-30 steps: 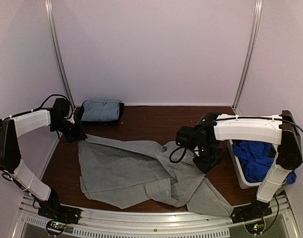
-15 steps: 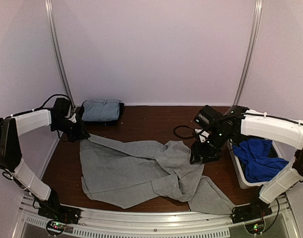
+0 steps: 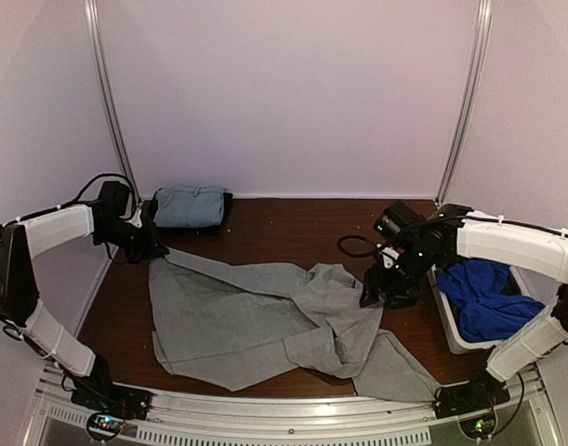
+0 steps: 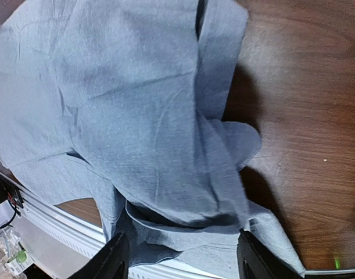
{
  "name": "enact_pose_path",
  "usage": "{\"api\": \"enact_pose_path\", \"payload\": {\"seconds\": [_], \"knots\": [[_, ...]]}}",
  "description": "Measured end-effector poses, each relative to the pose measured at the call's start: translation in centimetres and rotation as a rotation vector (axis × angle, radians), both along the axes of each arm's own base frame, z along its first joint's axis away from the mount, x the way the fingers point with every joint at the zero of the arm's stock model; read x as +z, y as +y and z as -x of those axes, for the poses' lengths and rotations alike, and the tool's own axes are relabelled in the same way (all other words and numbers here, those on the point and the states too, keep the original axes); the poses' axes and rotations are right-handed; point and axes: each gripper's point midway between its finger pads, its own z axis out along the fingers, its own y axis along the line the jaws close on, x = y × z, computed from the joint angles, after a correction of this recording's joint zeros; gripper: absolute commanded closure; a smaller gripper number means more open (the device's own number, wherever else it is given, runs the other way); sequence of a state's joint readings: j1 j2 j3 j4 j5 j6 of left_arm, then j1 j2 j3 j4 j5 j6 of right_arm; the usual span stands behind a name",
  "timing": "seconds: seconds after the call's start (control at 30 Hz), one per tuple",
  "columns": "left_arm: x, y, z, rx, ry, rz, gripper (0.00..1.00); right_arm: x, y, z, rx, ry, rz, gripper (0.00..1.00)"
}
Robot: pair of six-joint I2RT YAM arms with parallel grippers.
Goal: Fold and stack the mixed laundry pile
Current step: Pick up the crumpled shirt from the center of the board.
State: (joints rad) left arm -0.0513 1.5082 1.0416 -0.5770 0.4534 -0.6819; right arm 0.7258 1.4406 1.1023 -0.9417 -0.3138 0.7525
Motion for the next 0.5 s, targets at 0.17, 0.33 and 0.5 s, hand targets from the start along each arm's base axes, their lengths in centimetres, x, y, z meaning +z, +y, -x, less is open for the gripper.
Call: {"api": "enact_pose_path", "payload": {"seconds": [0.17, 0.33, 0.5], "knots": [[0.0, 0.0, 0.0, 0.000, -0.001, 0.000, 1.00, 1.0, -1.7, -1.0, -0.069, -0.032, -0.008, 0.32], [0.0, 0.0, 0.0, -0.001, -0.001, 0.001, 1.00, -0.3, -2.1, -1.1, -0.088, -0.007, 0.002, 0.38], [0.2, 0.0, 0.0, -0.002, -0.005, 0.002, 1.00, -2.0, -1.8, -0.7, -0.090, 0.036, -0.036, 0.90]]}}
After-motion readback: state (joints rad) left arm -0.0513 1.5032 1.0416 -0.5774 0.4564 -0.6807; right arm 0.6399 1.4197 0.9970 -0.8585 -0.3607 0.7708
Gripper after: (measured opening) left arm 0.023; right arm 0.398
